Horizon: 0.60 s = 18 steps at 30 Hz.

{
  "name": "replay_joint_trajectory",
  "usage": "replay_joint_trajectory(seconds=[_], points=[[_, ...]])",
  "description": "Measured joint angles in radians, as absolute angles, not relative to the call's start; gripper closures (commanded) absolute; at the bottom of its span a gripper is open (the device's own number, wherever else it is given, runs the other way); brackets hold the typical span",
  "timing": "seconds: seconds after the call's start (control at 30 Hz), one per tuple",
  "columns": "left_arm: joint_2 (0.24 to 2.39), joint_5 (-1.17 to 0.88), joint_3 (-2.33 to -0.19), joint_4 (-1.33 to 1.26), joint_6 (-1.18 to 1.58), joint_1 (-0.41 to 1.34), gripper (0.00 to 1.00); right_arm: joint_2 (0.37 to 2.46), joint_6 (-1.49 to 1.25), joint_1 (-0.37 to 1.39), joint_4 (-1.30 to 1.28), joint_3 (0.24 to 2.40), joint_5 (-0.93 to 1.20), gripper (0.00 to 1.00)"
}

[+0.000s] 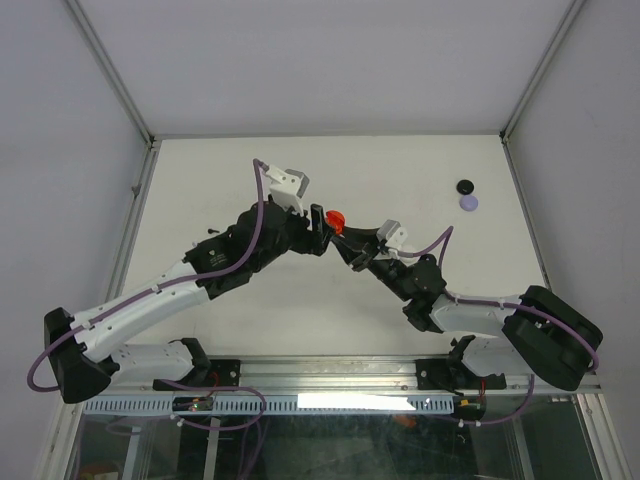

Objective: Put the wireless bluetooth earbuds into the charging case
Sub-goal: Close the charging case.

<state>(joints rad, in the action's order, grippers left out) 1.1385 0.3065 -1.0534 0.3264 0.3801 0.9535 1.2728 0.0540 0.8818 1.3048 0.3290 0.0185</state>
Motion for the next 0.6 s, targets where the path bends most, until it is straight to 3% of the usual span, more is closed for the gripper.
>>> replay_joint_trajectory(seconds=[0.33,0.6], points=[[1.146,0.278,-1.065,0.327,0.397,0.934,0.21,1.272,0.054,0.882,1.305,0.327,0.022,1.0],[1.135,0.059,-1.069,0.325,0.41,0.745,0.13,1.226,0.038,0.87,1.249,0.318,0.094,1.0]])
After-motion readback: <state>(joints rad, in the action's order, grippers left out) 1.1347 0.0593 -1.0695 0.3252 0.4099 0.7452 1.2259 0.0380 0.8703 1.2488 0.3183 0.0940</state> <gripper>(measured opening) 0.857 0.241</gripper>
